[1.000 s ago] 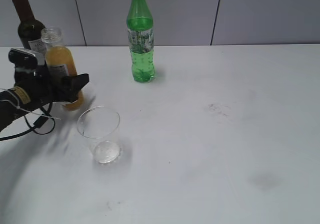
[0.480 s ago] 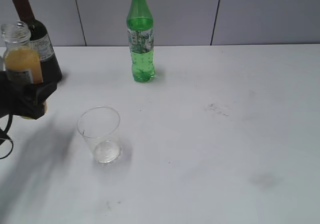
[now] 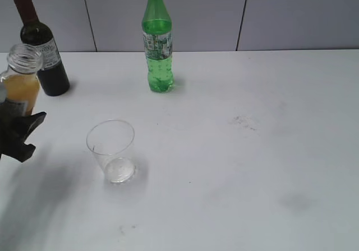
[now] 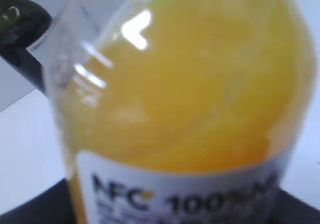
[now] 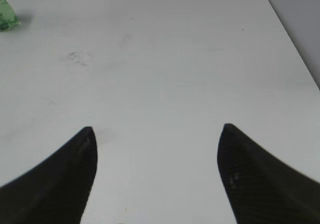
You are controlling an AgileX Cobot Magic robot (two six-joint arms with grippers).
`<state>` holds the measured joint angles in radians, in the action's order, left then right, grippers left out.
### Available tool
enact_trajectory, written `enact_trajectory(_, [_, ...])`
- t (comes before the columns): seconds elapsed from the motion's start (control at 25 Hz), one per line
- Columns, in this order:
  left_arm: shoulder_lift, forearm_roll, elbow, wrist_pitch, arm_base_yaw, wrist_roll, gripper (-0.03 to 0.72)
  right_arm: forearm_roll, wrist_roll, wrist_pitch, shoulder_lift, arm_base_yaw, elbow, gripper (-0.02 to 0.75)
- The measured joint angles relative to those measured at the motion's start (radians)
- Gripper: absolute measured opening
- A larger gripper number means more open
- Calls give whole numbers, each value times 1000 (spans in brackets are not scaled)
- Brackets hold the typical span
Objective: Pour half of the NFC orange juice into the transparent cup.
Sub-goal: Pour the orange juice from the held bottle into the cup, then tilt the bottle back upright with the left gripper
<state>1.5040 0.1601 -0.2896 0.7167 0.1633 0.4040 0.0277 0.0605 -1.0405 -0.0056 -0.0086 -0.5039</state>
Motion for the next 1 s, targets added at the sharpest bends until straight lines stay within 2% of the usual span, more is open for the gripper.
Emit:
enact_trajectory(0.12, [-11,-177,0,-5,55,199,471,0,0,0,0,0,0,573])
enact_trajectory(0.24, [-11,-247,0,-14,103,318,471,0,0,0,0,0,0,573])
enact_trajectory(0.36, [-11,-264,0,-14,131,373,471,0,0,0,0,0,0,573])
enact_trajectory(0.56, [-11,-303,0,-57,136,507,471,0,0,0,0,0,0,573])
enact_trajectory(0.84, [-11,-338,0,-80,140,546,470,0,0,0,0,0,0,573])
enact_trajectory(1.0, [-11,-445,0,-80,190,614,470,0,0,0,0,0,0,573])
